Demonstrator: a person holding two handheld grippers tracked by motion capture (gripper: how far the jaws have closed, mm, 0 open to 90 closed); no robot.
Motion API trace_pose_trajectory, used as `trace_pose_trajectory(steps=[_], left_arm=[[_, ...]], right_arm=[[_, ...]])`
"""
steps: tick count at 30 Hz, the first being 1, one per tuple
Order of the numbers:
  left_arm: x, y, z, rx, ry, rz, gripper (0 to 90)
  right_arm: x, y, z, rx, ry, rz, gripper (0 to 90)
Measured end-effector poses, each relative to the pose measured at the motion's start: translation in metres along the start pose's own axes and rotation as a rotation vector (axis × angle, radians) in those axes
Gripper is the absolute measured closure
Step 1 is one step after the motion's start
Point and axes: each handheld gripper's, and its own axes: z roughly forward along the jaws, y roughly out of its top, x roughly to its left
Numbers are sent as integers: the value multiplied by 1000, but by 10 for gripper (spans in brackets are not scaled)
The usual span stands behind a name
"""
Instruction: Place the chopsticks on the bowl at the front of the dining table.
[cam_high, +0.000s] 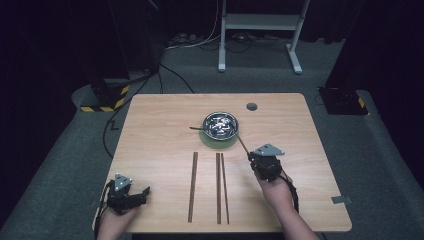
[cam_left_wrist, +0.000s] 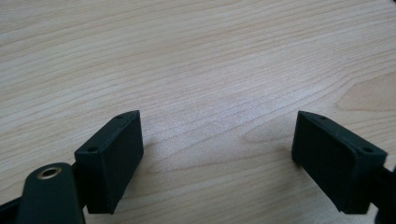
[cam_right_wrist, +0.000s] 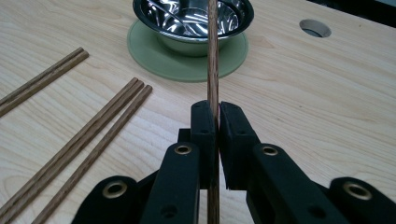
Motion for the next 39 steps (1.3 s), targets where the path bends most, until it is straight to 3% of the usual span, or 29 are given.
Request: trace_pose_trajectory(steps=[17, 39], left_arm=[[0, 0, 0, 0, 0, -1, 167], [0, 0, 0, 1, -4, 4, 165]], right_arm=[[9, 40, 33, -3, 23, 4, 848], [16, 81, 83, 22, 7, 12, 848]])
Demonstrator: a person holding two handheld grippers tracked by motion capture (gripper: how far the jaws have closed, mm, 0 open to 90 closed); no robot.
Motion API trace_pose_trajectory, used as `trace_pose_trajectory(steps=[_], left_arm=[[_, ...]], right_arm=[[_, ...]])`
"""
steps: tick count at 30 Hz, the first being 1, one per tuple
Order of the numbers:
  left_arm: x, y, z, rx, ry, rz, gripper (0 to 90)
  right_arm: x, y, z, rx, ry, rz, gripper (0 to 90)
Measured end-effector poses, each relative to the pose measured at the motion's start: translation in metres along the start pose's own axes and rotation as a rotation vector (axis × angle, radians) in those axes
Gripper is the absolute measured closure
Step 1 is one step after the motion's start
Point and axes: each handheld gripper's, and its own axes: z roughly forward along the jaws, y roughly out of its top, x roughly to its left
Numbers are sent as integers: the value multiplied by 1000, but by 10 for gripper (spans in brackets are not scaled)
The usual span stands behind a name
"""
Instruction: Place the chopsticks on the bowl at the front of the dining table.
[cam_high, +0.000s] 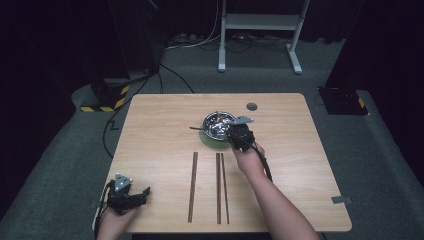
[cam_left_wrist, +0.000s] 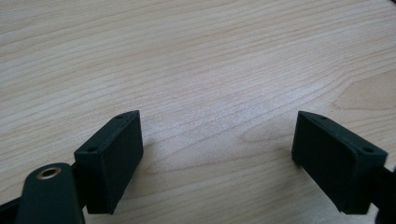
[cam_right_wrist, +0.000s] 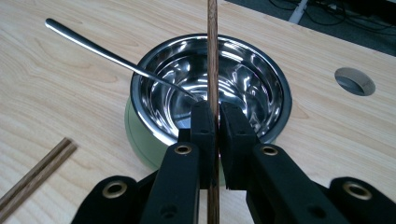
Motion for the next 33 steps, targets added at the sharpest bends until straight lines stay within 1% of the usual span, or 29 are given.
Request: trace_pose_trajectory(steps=[1, 3, 4, 6, 7, 10, 11, 12, 16, 17, 19, 20, 21, 22, 23, 25, 26, 27, 28, 30, 33], left_arm=[[0, 0, 0, 0, 0, -4, 166], [0, 0, 0, 0, 0, -4, 165], [0, 0, 0, 0, 0, -4, 165], [0, 0, 0, 0, 0, -4, 165], [0, 0, 0, 0, 0, -4, 166], [0, 0, 0, 0, 0, -3, 165], [0, 0, 0, 0, -1, -3, 165], [0, 0, 0, 0, 0, -3, 165], [0, 0, 0, 1, 0, -3, 165], [0, 0, 0, 0, -1, -3, 165], [0, 0, 0, 1, -1, -3, 165], [0, 0, 0, 0, 0, -3, 165], [0, 0, 0, 0, -2, -3, 165], [0, 0, 0, 0, -2, -3, 165], [0, 0, 0, 1, -2, -3, 165], [0, 0, 0, 1, -2, -3, 165], [0, 0, 0, 1, -2, -3, 165], [0, 0, 0, 0, -2, -2, 165], [0, 0, 0, -2, -3, -2, 165], [0, 0, 0, -1, -4, 2, 165], [0, 0, 0, -2, -6, 0, 165]], right_arm=[[1, 3, 5, 1, -3, 0, 848], [1, 5, 7, -1, -7, 1, 848], [1, 8, 11, 9, -9, -2, 847], [1, 10, 13, 7, -12, -5, 848], [1, 14, 16, 10, -5, 12, 847], [1, 18, 20, 7, -13, 6, 848], [2, 20, 21, 15, -10, 7, 848], [2, 22, 24, 8, -11, 11, 847], [2, 29, 31, 20, -9, 16, 847], [3, 31, 33, 15, -13, 12, 847], [4, 33, 36, 22, -11, 19, 847], [3, 34, 38, 29, -11, 14, 847], [3, 37, 42, 34, -13, 17, 847], [3, 37, 42, 34, -13, 17, 847], [4, 39, 46, 44, -13, 24, 847], [4, 40, 48, 41, -13, 25, 847], [4, 42, 52, 47, -14, 30, 847], [4, 42, 52, 47, -14, 30, 847], [4, 43, 55, 47, -24, 25, 847], [5, 46, 61, 63, -19, 31, 847], [6, 48, 67, 63, -27, 31, 847]])
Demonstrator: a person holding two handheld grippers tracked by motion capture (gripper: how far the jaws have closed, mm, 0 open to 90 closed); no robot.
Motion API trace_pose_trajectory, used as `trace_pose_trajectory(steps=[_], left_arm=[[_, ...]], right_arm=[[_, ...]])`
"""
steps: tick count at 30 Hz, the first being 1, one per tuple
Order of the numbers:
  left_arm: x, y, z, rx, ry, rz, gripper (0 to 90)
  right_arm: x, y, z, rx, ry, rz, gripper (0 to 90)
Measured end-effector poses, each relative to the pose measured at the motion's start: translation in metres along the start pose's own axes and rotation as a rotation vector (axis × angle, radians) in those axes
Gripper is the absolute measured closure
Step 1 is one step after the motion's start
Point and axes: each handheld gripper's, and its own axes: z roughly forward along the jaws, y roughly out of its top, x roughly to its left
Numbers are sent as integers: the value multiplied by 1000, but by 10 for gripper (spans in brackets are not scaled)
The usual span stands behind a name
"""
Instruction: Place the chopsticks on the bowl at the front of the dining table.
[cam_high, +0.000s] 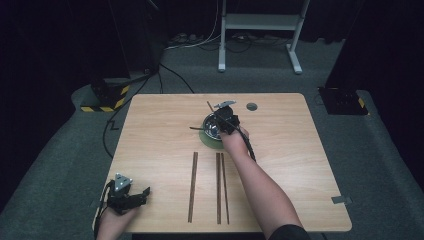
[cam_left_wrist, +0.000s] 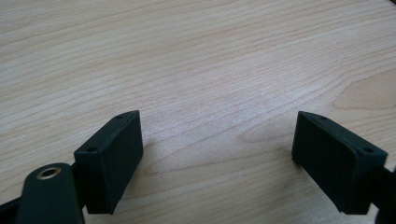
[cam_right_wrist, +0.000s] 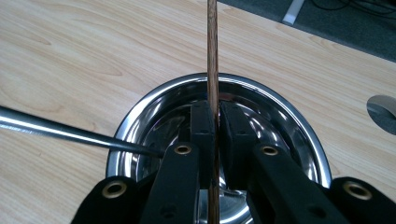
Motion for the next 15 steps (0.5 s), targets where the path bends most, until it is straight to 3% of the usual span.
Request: trace_pose_trajectory(steps=[10, 15], left_arm=[[0, 0, 0, 1, 0, 0, 165], [0, 0, 0, -2, -1, -1, 165]], right_arm=[[4, 3, 11, 37, 7, -3, 847], [13, 8, 16, 45, 10, -23, 846]])
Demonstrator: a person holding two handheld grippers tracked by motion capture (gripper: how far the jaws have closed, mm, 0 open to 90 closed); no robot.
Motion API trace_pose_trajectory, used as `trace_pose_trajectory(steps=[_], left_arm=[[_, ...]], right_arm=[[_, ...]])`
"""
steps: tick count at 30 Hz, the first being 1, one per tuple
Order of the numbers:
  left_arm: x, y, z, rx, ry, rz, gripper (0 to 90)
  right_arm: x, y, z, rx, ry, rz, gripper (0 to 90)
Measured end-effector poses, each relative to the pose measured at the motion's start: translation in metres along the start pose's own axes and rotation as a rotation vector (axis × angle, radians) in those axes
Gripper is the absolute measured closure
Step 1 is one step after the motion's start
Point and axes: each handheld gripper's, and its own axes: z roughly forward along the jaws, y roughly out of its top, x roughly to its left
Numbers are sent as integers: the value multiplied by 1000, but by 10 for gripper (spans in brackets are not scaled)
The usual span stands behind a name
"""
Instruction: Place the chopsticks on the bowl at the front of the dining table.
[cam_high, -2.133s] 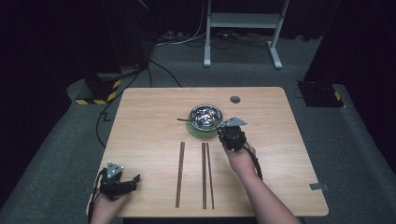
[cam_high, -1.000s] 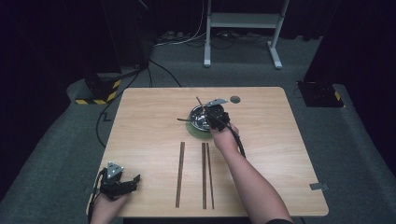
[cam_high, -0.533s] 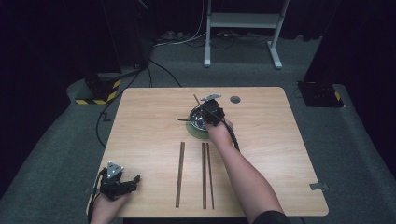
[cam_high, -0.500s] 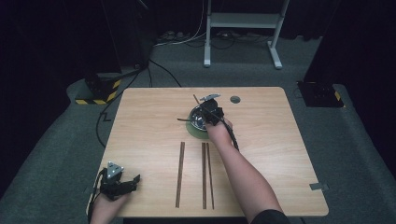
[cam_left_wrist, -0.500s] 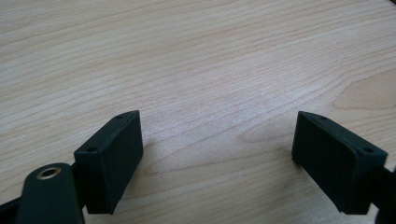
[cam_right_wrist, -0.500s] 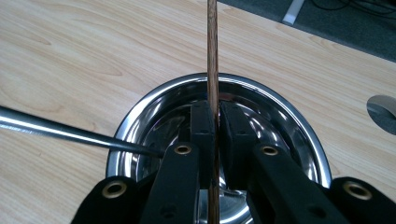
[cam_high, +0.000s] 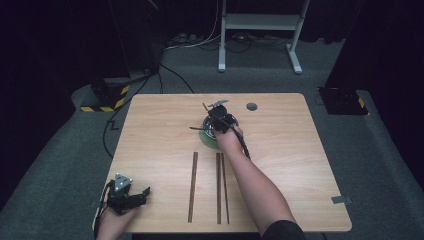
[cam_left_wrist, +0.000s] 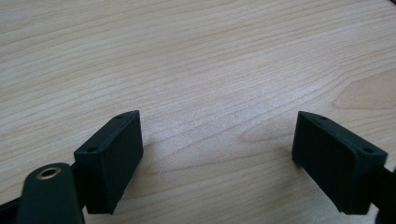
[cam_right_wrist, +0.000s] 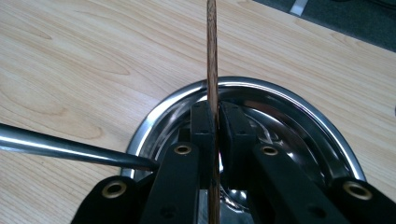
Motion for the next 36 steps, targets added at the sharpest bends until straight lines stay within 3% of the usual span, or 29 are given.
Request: trace_pose_trajectory(steps=[15, 18, 20, 23, 27, 31, 36], left_arm=[[0, 0, 0, 1, 1, 2, 165], [0, 0, 0, 1, 1, 0, 165], [0, 0, 0, 3, 1, 1, 165], [0, 0, 0, 2, 0, 2, 165], [0, 0, 0, 3, -5, 6, 164], [0, 0, 0, 4, -7, 6, 165], [0, 0, 0, 5, -7, 6, 164]], right_arm=[[3, -1, 7, 29, -2, 14, 834], [3, 0, 4, 8, 2, 7, 711], [4, 1, 2, 9, -2, 1, 692], [5, 1, -8, -12, -16, -18, 656], [4, -6, -29, -39, -10, -5, 642], [1, -23, -58, -63, -7, -12, 627], [-1, -41, -76, -82, -5, -10, 619]])
